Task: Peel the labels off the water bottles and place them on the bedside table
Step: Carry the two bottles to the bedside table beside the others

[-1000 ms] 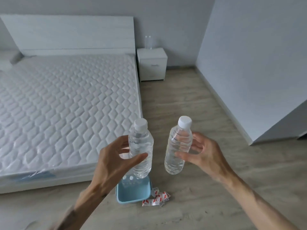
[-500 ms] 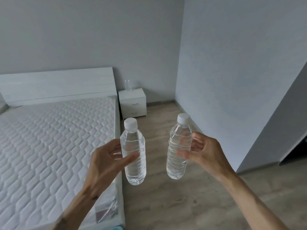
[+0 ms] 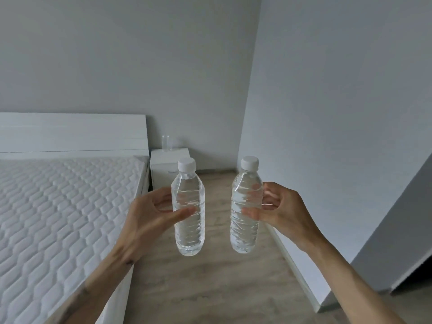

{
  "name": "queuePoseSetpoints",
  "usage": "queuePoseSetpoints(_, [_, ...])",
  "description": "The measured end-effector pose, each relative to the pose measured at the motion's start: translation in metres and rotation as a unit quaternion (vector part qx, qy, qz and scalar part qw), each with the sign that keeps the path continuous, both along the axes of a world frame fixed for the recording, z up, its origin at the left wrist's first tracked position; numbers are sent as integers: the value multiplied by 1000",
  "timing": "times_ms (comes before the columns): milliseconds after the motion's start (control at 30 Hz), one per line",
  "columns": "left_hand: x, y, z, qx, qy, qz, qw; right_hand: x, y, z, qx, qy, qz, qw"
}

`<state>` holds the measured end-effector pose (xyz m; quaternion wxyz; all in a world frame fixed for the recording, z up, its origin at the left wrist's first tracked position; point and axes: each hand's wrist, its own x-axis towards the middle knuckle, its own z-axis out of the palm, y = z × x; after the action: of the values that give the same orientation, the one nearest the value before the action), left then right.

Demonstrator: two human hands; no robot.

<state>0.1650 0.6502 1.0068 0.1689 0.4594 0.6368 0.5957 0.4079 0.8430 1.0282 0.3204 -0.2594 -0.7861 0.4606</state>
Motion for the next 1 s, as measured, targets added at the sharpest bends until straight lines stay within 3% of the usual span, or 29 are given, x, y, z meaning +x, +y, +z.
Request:
queuePoseSetpoints(400, [-166,215,26,21,-7,29,999,-188,238,26,8,-8,31,999])
queuePoseSetpoints(767, [-371,403,29,-11,0,113,994,-439,457,9,-13,32,116,993])
queuePoseSetpoints(1000, [-529,501,27,-23,-16,149,988,-613,566,9,5,5,145,989])
